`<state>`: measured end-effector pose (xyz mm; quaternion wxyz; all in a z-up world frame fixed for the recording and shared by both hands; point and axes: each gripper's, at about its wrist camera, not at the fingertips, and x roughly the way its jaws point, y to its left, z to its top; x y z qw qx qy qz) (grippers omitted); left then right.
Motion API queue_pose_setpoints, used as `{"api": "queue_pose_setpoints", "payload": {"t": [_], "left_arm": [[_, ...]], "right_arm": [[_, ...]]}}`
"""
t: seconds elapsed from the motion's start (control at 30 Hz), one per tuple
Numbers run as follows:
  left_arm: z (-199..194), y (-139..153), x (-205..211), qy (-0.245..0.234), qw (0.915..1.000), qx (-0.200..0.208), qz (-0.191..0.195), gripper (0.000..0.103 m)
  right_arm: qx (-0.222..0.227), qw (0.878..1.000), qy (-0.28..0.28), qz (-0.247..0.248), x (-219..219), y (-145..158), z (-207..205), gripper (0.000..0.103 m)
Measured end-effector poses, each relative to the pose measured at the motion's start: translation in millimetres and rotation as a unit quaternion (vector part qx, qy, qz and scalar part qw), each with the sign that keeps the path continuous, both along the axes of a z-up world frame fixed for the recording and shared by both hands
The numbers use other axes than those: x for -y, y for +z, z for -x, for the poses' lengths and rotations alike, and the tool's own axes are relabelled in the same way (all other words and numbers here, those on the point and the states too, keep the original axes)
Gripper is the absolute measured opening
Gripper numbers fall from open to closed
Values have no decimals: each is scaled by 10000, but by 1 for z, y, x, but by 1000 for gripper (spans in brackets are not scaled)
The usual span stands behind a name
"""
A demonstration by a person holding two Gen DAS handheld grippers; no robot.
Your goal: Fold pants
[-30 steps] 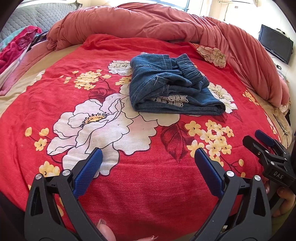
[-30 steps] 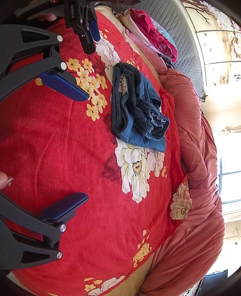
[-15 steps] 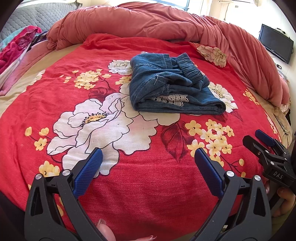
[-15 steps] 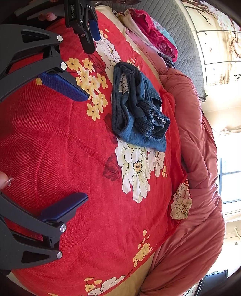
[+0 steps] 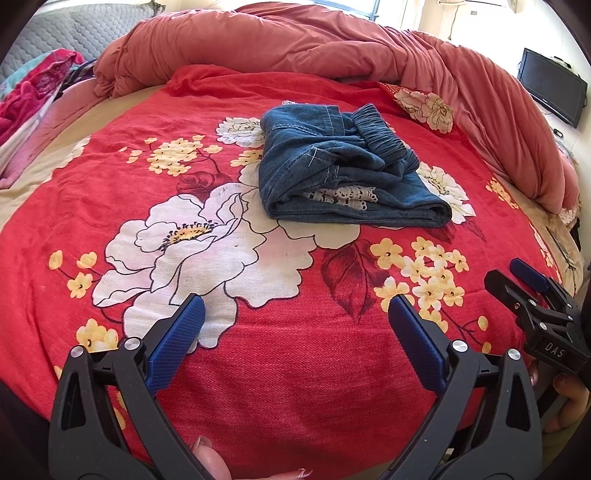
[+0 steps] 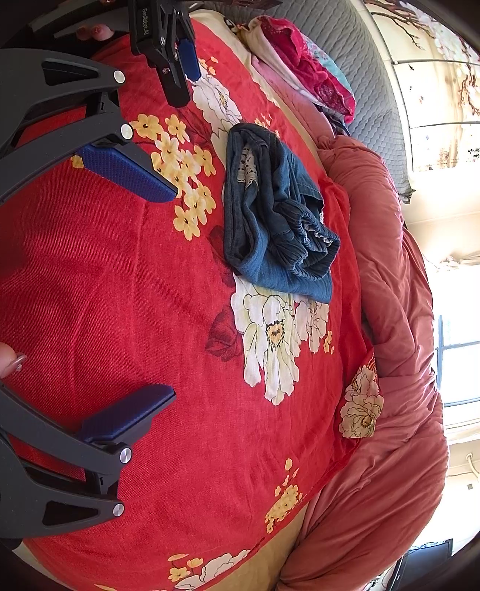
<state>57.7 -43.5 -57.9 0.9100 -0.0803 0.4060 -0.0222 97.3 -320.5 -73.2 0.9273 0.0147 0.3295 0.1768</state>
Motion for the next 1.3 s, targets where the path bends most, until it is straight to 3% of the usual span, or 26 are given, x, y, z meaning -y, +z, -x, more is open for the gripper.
{"api": "queue_pose_setpoints", "payload": {"t": [0.93,1.17,1.3], "left_arm": [[-1,0,2,-84,9999,-107,-58,93],[-5,8,-16,-65,9988,-106,466,94],[-35,18,-64,396,9977,-552,76,94]], "right_arm": [[-108,9999,-36,-121,6,-3,-3,98],[-291,9991,-140,-288,15,0,-10,98],[-499,9968,-603,-173,47,14,-34,98]]}}
